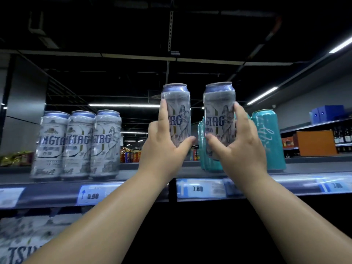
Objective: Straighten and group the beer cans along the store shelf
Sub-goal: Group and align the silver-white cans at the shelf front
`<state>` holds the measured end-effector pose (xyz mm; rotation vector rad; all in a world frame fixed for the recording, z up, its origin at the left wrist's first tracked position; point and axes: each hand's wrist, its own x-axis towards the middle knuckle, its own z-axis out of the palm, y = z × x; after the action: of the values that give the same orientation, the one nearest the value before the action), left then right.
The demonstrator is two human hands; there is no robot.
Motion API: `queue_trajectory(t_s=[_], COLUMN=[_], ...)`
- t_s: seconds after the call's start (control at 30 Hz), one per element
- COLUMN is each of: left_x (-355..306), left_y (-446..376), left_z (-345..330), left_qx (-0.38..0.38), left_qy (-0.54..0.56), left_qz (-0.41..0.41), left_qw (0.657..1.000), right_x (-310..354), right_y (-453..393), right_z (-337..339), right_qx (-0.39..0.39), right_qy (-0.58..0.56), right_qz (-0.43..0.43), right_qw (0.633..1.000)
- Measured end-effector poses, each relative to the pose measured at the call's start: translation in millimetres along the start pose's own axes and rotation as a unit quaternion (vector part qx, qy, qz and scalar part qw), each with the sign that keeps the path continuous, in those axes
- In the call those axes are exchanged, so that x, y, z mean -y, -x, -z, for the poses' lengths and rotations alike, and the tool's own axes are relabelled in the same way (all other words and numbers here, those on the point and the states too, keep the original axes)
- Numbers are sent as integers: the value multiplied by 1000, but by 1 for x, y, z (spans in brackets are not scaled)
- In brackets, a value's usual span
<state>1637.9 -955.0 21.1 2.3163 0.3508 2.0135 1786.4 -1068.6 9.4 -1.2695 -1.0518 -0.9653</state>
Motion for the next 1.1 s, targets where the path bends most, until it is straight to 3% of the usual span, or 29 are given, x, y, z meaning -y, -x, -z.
queue_trajectory(t_s=[0.17, 0.43, 0.63, 0.83, 1.1], left_x=[20, 79, 104, 120, 122], left_y=[18, 37, 31, 31, 33], left_z=[55, 152, 183, 180, 175], left_qx=[-2, -35, -20, -15, -18], left_qy=[-41, -98, -111, -55, -90], left_qz=[10, 42, 24, 38, 20], left_qw=[999, 994, 993, 998, 996], right_x=[56, 131, 148, 138, 136], right_y=[16, 55, 52, 44, 42], right_z=[-35, -111, -133, -132, -142], right_qx=[30, 87, 73, 65, 164], right_qy=[-104, -165, -143, -92, 12], right_qz=[-16, -37, -62, -103, -105], right_qw=[994, 982, 985, 988, 981])
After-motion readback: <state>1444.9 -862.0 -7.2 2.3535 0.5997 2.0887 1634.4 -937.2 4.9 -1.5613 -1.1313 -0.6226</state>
